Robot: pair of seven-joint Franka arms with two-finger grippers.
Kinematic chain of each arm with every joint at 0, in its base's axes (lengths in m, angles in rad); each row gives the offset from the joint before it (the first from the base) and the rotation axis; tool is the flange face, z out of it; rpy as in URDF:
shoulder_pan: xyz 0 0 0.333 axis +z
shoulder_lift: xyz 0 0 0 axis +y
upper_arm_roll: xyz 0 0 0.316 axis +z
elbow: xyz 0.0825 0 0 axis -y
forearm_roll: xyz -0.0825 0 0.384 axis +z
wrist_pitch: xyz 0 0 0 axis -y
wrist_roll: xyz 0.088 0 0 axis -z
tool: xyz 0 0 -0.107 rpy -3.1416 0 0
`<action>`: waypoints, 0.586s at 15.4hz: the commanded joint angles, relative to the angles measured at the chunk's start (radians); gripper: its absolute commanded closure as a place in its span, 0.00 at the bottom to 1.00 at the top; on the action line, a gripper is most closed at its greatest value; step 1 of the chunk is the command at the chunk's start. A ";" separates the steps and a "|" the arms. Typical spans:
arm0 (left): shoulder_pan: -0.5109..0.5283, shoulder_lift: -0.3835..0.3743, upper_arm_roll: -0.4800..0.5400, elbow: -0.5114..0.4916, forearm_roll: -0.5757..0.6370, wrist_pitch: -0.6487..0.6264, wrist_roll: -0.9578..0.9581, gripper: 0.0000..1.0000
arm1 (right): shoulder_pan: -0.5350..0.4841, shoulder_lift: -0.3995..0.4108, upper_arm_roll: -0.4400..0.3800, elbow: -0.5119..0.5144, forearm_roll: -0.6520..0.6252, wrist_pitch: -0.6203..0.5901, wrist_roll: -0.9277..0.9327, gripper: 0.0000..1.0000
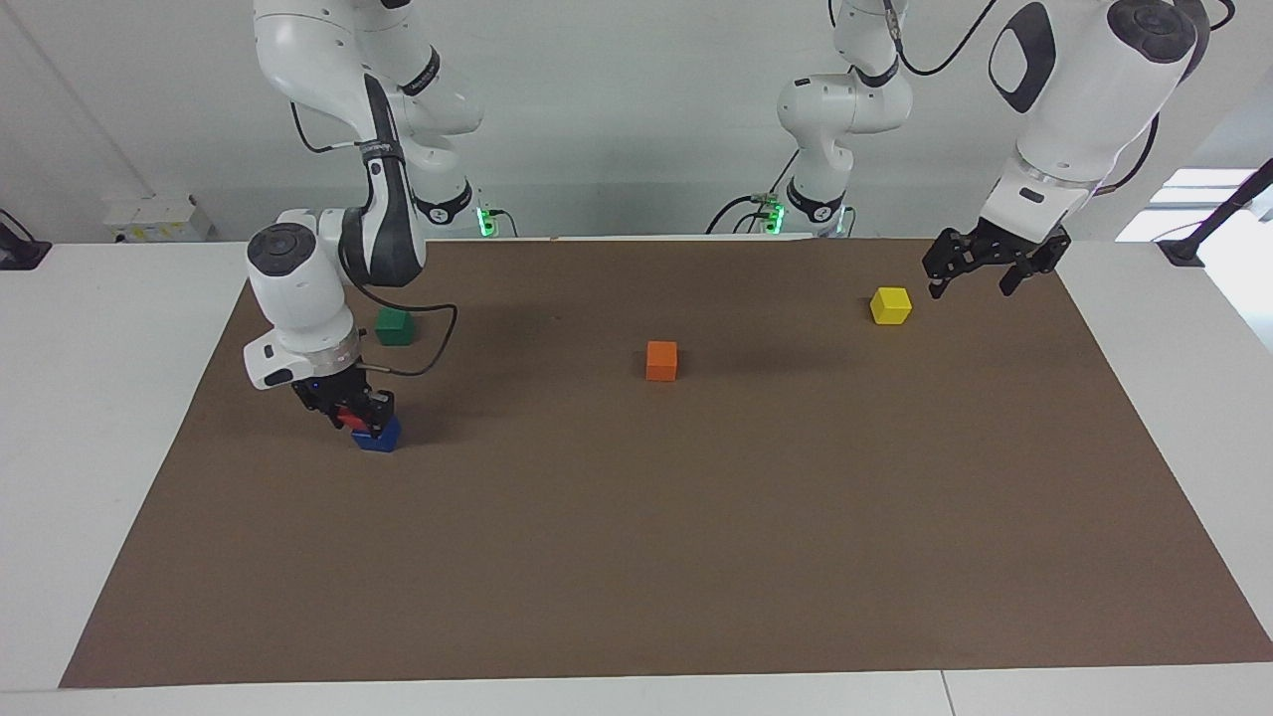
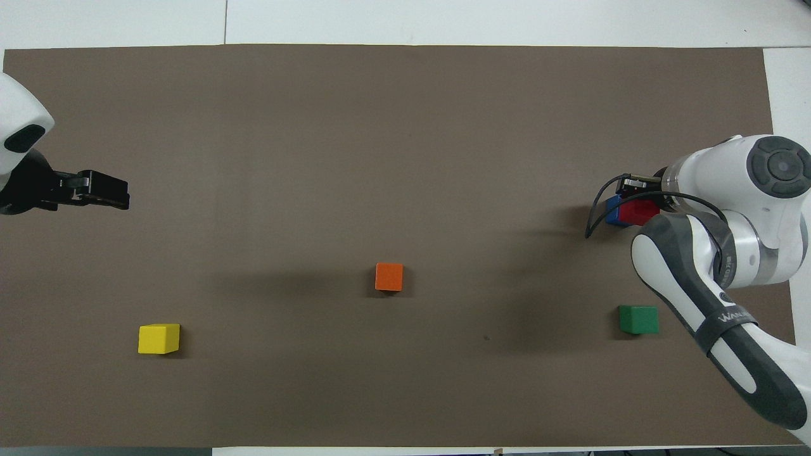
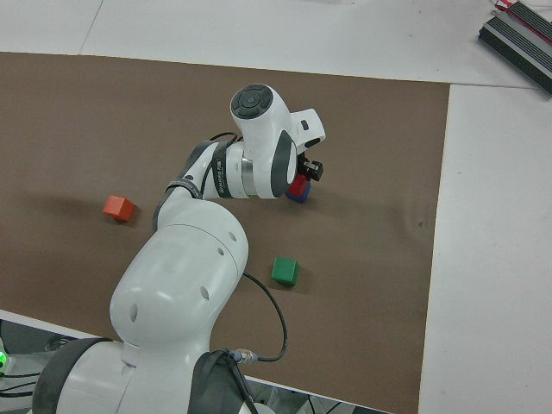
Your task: Transfer red block to right arm and stack on blue block
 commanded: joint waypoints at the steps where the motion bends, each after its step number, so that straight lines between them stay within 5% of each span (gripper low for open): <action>1: 0.002 -0.010 0.002 -0.012 -0.010 -0.007 -0.008 0.00 | -0.011 0.020 0.008 0.020 -0.014 -0.018 0.018 1.00; 9: 0.002 -0.010 0.002 -0.012 -0.010 -0.007 -0.008 0.00 | -0.012 0.030 0.008 0.043 -0.025 -0.015 0.006 1.00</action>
